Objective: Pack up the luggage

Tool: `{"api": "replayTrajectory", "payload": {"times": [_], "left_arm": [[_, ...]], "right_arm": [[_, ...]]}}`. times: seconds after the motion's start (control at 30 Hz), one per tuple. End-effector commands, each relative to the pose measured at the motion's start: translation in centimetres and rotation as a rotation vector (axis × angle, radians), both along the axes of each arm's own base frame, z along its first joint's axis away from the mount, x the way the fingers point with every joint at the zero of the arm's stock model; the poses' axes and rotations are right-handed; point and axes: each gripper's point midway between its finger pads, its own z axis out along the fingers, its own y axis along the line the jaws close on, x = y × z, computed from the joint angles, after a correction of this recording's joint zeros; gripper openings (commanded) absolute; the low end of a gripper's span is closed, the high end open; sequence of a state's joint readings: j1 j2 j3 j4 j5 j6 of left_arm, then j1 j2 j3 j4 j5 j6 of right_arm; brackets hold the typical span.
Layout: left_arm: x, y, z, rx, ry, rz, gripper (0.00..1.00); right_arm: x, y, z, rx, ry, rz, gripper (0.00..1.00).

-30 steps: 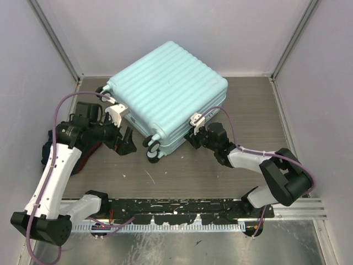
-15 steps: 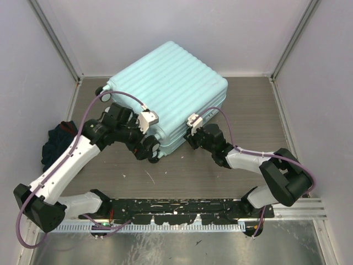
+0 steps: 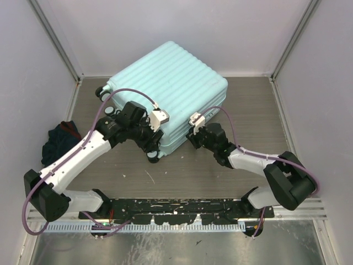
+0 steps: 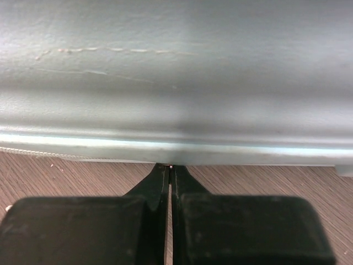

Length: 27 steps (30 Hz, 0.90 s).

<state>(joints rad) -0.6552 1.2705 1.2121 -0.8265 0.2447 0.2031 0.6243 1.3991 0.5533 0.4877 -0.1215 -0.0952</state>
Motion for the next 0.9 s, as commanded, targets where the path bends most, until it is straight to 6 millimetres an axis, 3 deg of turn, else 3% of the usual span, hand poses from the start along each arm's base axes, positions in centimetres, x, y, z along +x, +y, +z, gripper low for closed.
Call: {"api": "replayTrajectory", "payload": {"times": [0.0, 0.1, 0.27, 0.6, 0.87], "left_arm": [[1.5, -0.1, 1.6, -0.008, -0.093, 0.003, 0.44], [1.0, 0.3, 1.4, 0.015, -0.094, -0.025, 0.23], [0.0, 1.8, 0.8, 0.073, -0.116, -0.069, 0.0], [-2.2, 4.6, -0.3, 0.155, -0.174, -0.205, 0.0], [-3.0, 8.3, -1.5, 0.23, -0.162, -0.27, 0.0]], "right_arm": [[2.4, -1.4, 6.0, 0.095, -0.147, -0.066, 0.01], [3.0, -2.9, 6.4, 0.083, -0.158, -0.096, 0.0], [4.2, -6.4, 6.7, 0.043, -0.175, -0.158, 0.01], [4.9, -12.7, 6.3, -0.082, -0.161, -0.217, 0.01], [0.9, -12.2, 4.9, -0.054, -0.076, -0.152, 0.01]]}}
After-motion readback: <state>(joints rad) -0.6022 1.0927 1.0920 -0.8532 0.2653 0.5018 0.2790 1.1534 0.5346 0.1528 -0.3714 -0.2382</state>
